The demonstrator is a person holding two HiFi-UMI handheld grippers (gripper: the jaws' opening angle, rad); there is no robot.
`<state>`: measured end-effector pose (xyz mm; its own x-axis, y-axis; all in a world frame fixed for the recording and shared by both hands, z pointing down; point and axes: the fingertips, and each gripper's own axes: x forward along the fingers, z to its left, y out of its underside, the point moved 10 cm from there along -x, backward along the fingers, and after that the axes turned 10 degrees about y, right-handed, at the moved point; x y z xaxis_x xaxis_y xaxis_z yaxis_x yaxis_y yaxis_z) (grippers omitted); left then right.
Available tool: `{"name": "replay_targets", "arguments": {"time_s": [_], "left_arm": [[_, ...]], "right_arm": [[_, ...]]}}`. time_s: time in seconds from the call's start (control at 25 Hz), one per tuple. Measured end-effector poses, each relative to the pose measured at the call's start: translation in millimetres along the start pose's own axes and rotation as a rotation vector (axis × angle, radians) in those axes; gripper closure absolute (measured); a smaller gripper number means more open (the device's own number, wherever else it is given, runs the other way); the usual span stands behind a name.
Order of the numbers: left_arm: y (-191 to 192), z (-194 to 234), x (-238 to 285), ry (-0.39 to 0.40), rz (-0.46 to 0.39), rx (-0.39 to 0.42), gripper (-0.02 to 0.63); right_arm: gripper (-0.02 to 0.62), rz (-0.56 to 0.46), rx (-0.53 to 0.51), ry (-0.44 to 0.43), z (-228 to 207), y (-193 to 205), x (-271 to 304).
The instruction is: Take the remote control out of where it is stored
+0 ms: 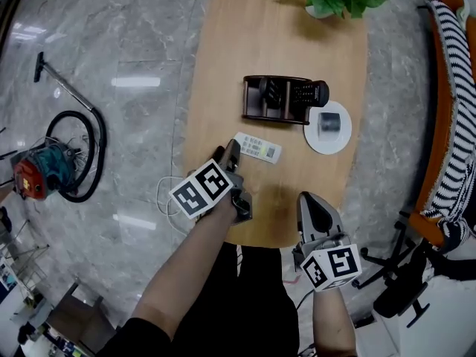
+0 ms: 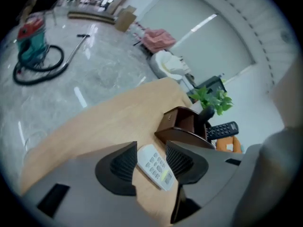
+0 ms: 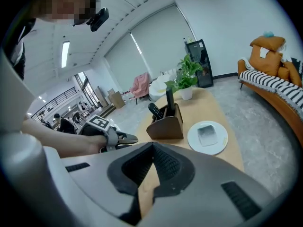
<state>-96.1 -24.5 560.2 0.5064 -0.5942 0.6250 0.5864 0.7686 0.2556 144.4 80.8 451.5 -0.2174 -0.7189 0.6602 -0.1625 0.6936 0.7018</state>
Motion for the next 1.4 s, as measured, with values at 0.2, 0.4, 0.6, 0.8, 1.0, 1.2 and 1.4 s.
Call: {"name": "replay_targets", "arguments": {"time_s": [0.2, 0.4, 0.6, 0.8, 1.0, 1.2, 1.4], "left_arm": [[-23.8, -19.7, -28.3, 0.135, -0.003, 0.349, 0.419], [-46.9, -45.9, -70.0, 0.224, -0.118, 0.754, 0.598], [-48.7, -63.3, -101.6, 0.256, -0.156, 0.939, 0.598], [-42.0, -62.1, -110.6, 0.273, -0.136, 0.863, 0.6], [-39.2, -63.8, -113.1, 0.257, -0.112, 0.873, 0.599], [-40.3, -65.6, -97.0, 0.255, -0.1, 0.856, 0.598], [-47.1, -79.8, -68.9, 0.274, -0.116, 0.857, 0.597]], "right_arm": [[0.589, -0.062, -0.007, 0.009, 7.8, -21.8, 14.6], [0.589, -0.086, -0.055, 0.026, 17.1, -36.2, 18.0], [0.589, -0.126, -0.089, 0.086, 20.5, -37.3, 12.4], [0.589, -0.123, -0.092, 0.062, 23.6, -36.9, 8.2], [0.589, -0.128, -0.07, 0.06, 21.7, -35.3, 8.6], [0.589, -0.12, -0.075, 0.048, 15.9, -31.3, 9.0], [0.589, -0.106, -0.06, 0.067, -0.8, -27.2, 3.1]]}}
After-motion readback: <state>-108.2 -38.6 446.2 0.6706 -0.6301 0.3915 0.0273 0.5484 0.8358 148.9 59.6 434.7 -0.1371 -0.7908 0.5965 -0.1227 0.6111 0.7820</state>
